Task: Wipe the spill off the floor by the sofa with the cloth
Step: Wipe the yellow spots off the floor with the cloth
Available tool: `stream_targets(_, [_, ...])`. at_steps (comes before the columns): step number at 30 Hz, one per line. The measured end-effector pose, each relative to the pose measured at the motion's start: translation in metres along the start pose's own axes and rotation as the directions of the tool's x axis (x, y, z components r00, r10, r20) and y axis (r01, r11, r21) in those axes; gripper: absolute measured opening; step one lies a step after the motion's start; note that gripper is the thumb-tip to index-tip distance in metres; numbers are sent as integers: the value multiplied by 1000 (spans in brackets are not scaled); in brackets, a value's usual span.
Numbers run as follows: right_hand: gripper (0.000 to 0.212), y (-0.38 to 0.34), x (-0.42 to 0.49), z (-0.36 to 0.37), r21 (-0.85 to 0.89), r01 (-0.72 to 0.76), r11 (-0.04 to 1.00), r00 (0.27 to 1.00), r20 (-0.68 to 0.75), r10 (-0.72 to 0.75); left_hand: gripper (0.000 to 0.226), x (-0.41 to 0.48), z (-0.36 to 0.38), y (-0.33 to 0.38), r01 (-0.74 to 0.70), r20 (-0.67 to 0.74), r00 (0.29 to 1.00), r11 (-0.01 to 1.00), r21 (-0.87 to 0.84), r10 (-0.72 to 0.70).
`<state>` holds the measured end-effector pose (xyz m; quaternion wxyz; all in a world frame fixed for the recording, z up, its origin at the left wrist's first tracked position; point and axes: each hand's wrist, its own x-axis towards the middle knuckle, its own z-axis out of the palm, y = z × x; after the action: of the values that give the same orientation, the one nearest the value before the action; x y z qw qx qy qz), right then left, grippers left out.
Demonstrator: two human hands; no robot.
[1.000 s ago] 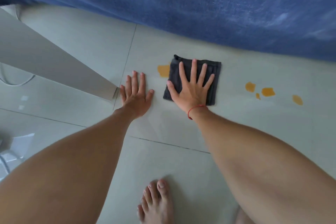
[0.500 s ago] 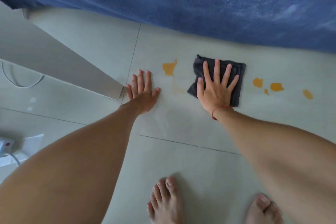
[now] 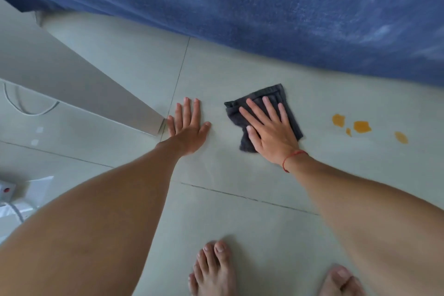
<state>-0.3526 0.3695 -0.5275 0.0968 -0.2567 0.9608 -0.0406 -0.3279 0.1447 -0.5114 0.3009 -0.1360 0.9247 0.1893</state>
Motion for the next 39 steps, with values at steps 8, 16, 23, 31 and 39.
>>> stream_targets(8, [55,-19,28,-1,118,-488,865,871,0,491,66,-2,2,2,12,-40,999,1000,12,-12])
stream_targets(16, [55,-75,34,3,99,-197,975,979,-22,200,67,-2,-3,4,22,3,1000,1000,16,-23])
stream_targets(23, [53,0,-32,6,53,-172,984,985,-12,172,65,-4,0,2,14,-34,999,1000,-4,-14])
stream_targets(31, [57,-27,41,1,141,-485,863,870,-19,493,66,1,3,0,17,-42,999,1000,25,-16])
stream_targets(39, [63,-52,41,0,95,-168,981,986,-4,169,66,-1,2,3,36,-21,999,999,32,-35])
